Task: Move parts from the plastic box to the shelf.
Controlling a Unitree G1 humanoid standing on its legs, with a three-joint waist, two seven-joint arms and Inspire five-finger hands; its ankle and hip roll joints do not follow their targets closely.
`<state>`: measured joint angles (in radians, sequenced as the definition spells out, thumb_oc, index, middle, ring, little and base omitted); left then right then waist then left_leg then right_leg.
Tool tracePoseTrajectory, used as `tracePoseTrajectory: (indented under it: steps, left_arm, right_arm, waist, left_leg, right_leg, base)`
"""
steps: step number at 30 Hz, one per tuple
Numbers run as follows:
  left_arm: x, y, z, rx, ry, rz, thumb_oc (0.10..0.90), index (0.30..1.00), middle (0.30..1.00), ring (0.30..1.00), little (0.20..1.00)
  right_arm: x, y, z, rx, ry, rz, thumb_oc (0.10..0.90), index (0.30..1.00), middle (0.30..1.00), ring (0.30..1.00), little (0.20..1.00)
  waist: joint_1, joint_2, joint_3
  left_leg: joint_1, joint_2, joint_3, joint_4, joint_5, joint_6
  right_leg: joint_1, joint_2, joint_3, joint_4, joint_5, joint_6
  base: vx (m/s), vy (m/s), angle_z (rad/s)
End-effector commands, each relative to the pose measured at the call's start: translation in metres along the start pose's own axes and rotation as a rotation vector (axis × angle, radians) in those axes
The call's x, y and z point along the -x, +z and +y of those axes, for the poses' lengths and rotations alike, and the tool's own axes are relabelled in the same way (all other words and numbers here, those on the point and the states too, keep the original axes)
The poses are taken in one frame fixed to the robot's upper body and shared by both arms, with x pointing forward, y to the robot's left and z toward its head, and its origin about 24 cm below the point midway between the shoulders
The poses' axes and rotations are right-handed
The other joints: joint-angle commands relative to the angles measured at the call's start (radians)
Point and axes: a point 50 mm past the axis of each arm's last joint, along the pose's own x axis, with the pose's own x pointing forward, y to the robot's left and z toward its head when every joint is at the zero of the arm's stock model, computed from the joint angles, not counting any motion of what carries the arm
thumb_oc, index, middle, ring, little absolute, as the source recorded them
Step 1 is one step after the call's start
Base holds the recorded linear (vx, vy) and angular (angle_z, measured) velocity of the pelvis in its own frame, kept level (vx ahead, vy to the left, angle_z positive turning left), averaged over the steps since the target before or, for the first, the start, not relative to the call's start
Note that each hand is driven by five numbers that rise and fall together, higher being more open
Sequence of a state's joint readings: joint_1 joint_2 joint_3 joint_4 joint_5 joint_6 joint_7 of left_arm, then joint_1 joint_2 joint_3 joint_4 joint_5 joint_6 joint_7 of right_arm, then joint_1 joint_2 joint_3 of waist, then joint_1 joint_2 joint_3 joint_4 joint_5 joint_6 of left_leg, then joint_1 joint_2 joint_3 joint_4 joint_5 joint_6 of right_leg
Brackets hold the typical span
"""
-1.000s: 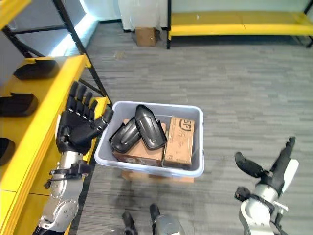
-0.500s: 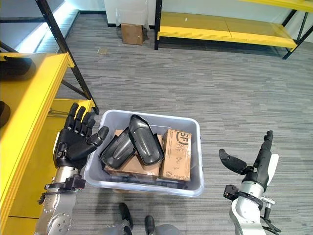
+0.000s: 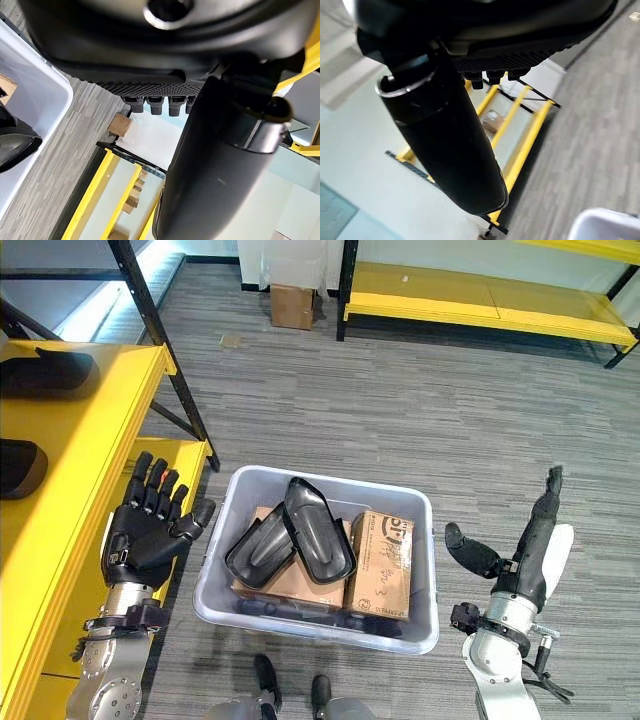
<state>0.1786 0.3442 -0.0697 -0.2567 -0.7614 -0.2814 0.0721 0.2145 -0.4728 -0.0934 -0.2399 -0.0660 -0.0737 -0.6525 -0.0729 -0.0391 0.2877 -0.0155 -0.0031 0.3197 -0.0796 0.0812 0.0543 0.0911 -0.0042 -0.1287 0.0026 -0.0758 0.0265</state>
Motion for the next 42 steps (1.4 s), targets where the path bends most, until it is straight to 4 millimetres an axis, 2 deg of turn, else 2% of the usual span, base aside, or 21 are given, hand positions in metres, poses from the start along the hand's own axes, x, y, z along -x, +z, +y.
tracePoseTrajectory:
  steps: [1, 4, 6, 9, 10, 11, 12, 13, 14, 15, 18, 19, 21, 27, 34, 37, 38, 42]
  left_arm:
    - [-0.013, 0.044, -0.016, -0.031, -0.160, -0.203, 0.900, 1.000, 1.000, 1.000, 1.000]
    - [-0.012, 0.045, -0.015, -0.045, -0.169, -0.195, 0.900, 1.000, 1.000, 1.000, 1.000]
    - [-0.012, 0.048, -0.014, -0.106, -0.192, -0.218, 0.900, 1.000, 1.000, 1.000, 1.000]
    - [-0.013, 0.050, -0.018, -0.149, -0.232, -0.226, 0.900, 1.000, 1.000, 1.000, 1.000]
    - [-0.013, 0.050, -0.018, -0.143, -0.227, -0.219, 0.900, 1.000, 1.000, 1.000, 1.000]
    - [-0.016, 0.051, -0.019, -0.142, -0.216, -0.225, 0.900, 1.000, 1.000, 1.000, 1.000]
    - [-0.017, 0.052, -0.020, -0.144, -0.219, -0.232, 0.900, 1.000, 1.000, 1.000, 1.000]
    - [-0.021, 0.054, -0.022, -0.144, -0.231, -0.244, 0.900, 1.000, 1.000, 1.000, 1.000]
    - [-0.024, 0.056, -0.025, -0.147, -0.245, -0.259, 0.900, 1.000, 1.000, 1.000, 1.000]
    - [-0.023, 0.055, -0.025, -0.141, -0.217, -0.266, 0.900, 1.000, 1.000, 1.000, 1.000]
    - [-0.024, 0.053, -0.026, -0.116, -0.189, -0.281, 0.900, 1.000, 1.000, 1.000, 1.000]
    - [-0.023, 0.053, -0.027, -0.104, -0.179, -0.277, 0.900, 1.000, 1.000, 1.000, 1.000]
    - [-0.022, 0.052, -0.026, -0.088, -0.176, -0.258, 0.900, 1.000, 1.000, 1.000, 1.000]
    - [-0.013, 0.052, -0.021, -0.077, -0.185, -0.232, 0.900, 1.000, 1.000, 1.000, 1.000]
    - [-0.013, 0.051, -0.016, -0.077, -0.172, -0.214, 0.900, 1.000, 1.000, 1.000, 1.000]
    - [-0.014, 0.051, -0.018, -0.075, -0.174, -0.215, 0.900, 1.000, 1.000, 1.000, 1.000]
    - [-0.016, 0.051, -0.021, -0.070, -0.178, -0.220, 0.900, 1.000, 1.000, 1.000, 1.000]
    - [-0.018, 0.052, -0.025, -0.061, -0.191, -0.219, 0.900, 1.000, 1.000, 1.000, 1.000]
  right_arm:
    - [-0.021, 0.046, -0.012, 0.009, -0.072, -0.322, 0.900, 1.000, 1.000, 1.000, 1.000]
    - [-0.021, 0.044, -0.010, 0.010, -0.067, -0.305, 0.900, 1.000, 1.000, 1.000, 1.000]
    - [-0.021, 0.044, -0.008, 0.003, -0.053, -0.307, 0.900, 1.000, 1.000, 1.000, 1.000]
    - [-0.020, 0.049, 0.001, -0.017, -0.013, -0.337, 0.900, 1.000, 1.000, 1.000, 1.000]
    - [-0.020, 0.051, 0.003, -0.029, -0.001, -0.338, 0.900, 1.000, 1.000, 1.000, 1.000]
    - [-0.020, 0.055, 0.009, -0.058, 0.015, -0.355, 0.900, 1.000, 1.000, 1.000, 1.000]
    - [-0.021, 0.056, 0.011, -0.067, 0.014, -0.363, 0.900, 1.000, 1.000, 1.000, 1.000]
    - [-0.022, 0.059, 0.014, -0.080, 0.008, -0.376, 0.900, 1.000, 1.000, 1.000, 1.000]
    - [-0.022, 0.058, 0.019, -0.095, 0.003, -0.376, 0.900, 1.000, 1.000, 1.000, 1.000]
    - [-0.023, 0.057, 0.021, -0.088, 0.043, -0.361, 0.900, 1.000, 1.000, 1.000, 1.000]
    - [-0.023, 0.056, 0.025, -0.090, 0.072, -0.354, 0.900, 1.000, 1.000, 1.000, 1.000]
    - [-0.023, 0.056, 0.025, -0.079, 0.089, -0.351, 0.900, 1.000, 1.000, 1.000, 1.000]
    - [-0.023, 0.056, 0.022, -0.079, 0.090, -0.346, 0.900, 1.000, 1.000, 1.000, 1.000]
    - [-0.025, 0.054, 0.014, -0.045, 0.096, -0.333, 0.900, 1.000, 1.000, 1.000, 1.000]
    - [-0.019, 0.056, 0.014, -0.047, 0.110, -0.360, 0.900, 1.000, 1.000, 1.000, 1.000]
    - [-0.019, 0.065, 0.018, -0.070, 0.124, -0.422, 0.900, 1.000, 1.000, 1.000, 1.000]
    - [-0.019, 0.078, 0.025, -0.073, 0.150, -0.508, 0.900, 1.000, 1.000, 1.000, 1.000]
    - [-0.019, 0.094, 0.035, -0.118, 0.214, -0.569, 0.900, 1.000, 1.000, 1.000, 1.000]
  waist:
    - [0.017, -0.019, -0.076]
    - [0.027, -0.024, -0.074]
    - [0.030, -0.029, -0.065]
    - [0.036, -0.022, -0.024]
    - [0.038, -0.021, -0.016]
    - [0.044, -0.019, 0.001]
    - [0.045, -0.018, 0.008]
    - [0.047, -0.019, 0.017]
    - [0.045, -0.025, 0.034]
    - [0.052, -0.013, 0.027]
    - [0.056, -0.008, 0.023]
    - [0.067, -0.011, 0.013]
    - [0.075, -0.015, 0.006]
    - [0.073, -0.014, -0.004]
    - [0.064, -0.017, -0.007]
    - [0.070, -0.015, 0.003]
    - [0.081, -0.011, 0.012]
    - [0.099, -0.005, 0.026]
  left_leg:
    - [0.010, 0.035, 0.032, 0.015, -0.079, -0.045]
    - [-0.002, 0.033, 0.035, 0.036, -0.092, -0.033]
    - [-0.011, 0.025, 0.030, 0.045, -0.098, -0.017]
    - [-0.006, 0.027, 0.028, 0.052, -0.114, 0.004]
    - [-0.003, 0.029, 0.028, 0.055, -0.115, 0.003]
    - [-0.004, 0.040, 0.035, 0.063, -0.119, -0.006]
    - [-0.006, 0.047, 0.035, 0.065, -0.120, -0.010]
    - [-0.012, 0.059, 0.031, 0.065, -0.119, -0.021]
    - [-0.003, 0.078, 0.013, 0.067, -0.126, -0.031]
    - [-0.002, 0.119, 0.018, 0.066, -0.097, -0.066]
    - [-0.004, 0.141, 0.017, 0.067, -0.078, -0.093]
    - [-0.003, 0.151, 0.014, 0.061, -0.066, -0.110]
    - [-0.001, 0.154, 0.010, 0.053, -0.060, -0.116]
    - [0.021, 0.162, 0.016, 0.030, -0.041, -0.124]
    - [0.031, 0.158, 0.025, 0.029, -0.052, -0.116]
    - [0.020, 0.158, 0.022, 0.040, -0.057, -0.113]
    - [0.008, 0.154, 0.014, 0.047, -0.060, -0.111]
    - [-0.013, 0.150, -0.002, 0.059, -0.060, -0.110]
  right_leg:
    - [-0.056, -0.060, -0.066, 0.102, 0.003, 0.076]
    - [-0.059, -0.055, -0.080, 0.153, -0.029, 0.073]
    - [-0.107, -0.053, -0.085, 0.252, -0.014, 0.089]
    - [-0.247, -0.071, -0.114, 0.499, 0.031, 0.127]
    - [-0.263, -0.093, -0.123, 0.494, 0.043, 0.129]
    - [-0.276, -0.151, -0.139, 0.433, 0.071, 0.129]
    - [-0.275, -0.166, -0.140, 0.393, 0.089, 0.131]
    - [-0.267, -0.191, -0.138, 0.292, 0.101, 0.136]
    - [-0.293, -0.261, -0.085, 0.218, 0.245, 0.170]
    - [-0.229, -0.252, -0.117, 0.143, 0.173, 0.166]
    - [-0.198, -0.248, -0.136, 0.108, 0.160, 0.164]
    - [-0.163, -0.242, -0.164, 0.066, 0.152, 0.168]
    - [-0.141, -0.235, -0.181, 0.046, 0.145, 0.170]
    - [-0.106, -0.223, -0.193, 0.036, 0.126, 0.157]
    - [-0.105, -0.222, -0.183, 0.036, 0.124, 0.158]
    - [-0.110, -0.224, -0.181, 0.040, 0.122, 0.159]
    - [-0.112, -0.225, -0.183, 0.043, 0.116, 0.157]
    - [-0.117, -0.226, -0.186, 0.051, 0.110, 0.155]
  base:
    - [0.07, 0.050, -0.07]
    - [0.07, 0.052, -0.05]
    - [0.02, 0.044, -0.10]
    - [-0.02, 0.027, -0.20]
    - [-0.07, -0.139, -0.19]
    - [-0.09, -0.198, -0.12]
    - [-0.13, -0.312, -0.07]
    - [-0.11, -0.411, -0.23]
    - [-0.08, -0.449, -0.11]
    - [-0.03, -0.325, 0.09]
    - [0.00, -0.113, 0.26]
    - [0.02, -0.135, 0.07]
    - [0.03, -0.111, -0.15]
    - [0.03, -0.012, -0.12]
    - [0.03, 0.001, -0.03]
    - [-0.02, -0.003, 0.04]
    - [-0.03, -0.001, 0.04]
    - [-0.03, -0.005, 0.07]
